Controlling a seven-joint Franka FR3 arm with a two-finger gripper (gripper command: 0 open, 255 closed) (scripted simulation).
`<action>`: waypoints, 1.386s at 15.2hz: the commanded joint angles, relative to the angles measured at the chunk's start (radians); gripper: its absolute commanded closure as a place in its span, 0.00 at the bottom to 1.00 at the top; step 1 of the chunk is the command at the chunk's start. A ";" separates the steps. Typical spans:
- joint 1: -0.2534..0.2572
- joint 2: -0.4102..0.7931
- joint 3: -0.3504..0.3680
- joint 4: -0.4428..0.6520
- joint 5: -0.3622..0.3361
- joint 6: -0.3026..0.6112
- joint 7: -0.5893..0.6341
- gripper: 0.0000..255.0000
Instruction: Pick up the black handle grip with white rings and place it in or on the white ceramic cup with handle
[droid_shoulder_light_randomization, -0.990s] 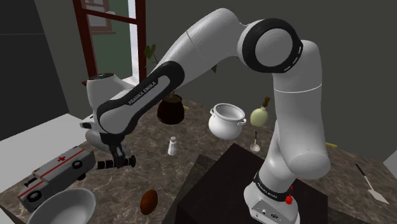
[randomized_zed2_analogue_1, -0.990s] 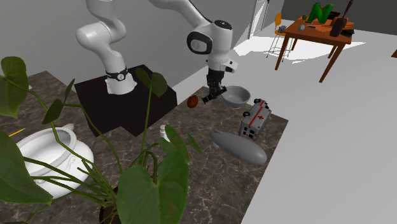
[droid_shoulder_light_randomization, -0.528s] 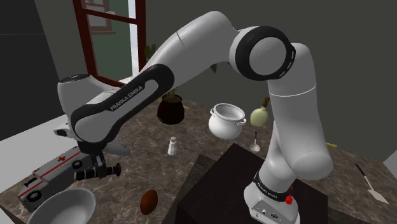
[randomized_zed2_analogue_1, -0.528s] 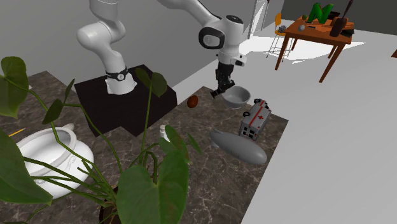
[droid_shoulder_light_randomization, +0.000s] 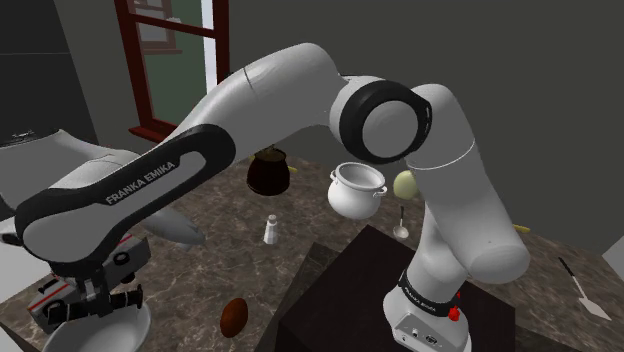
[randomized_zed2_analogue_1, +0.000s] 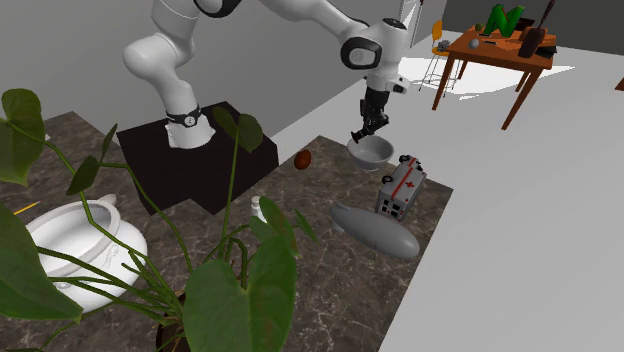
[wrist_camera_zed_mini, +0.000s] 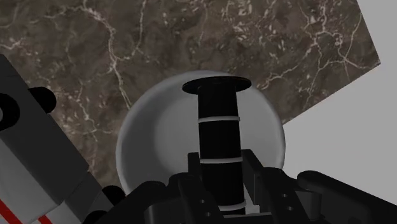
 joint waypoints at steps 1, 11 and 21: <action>0.030 0.051 0.000 0.084 -0.006 -0.032 0.026 1.00; 0.036 0.129 -0.009 0.078 -0.016 0.052 0.026 1.00; 0.038 0.156 -0.012 0.082 -0.019 0.075 0.026 1.00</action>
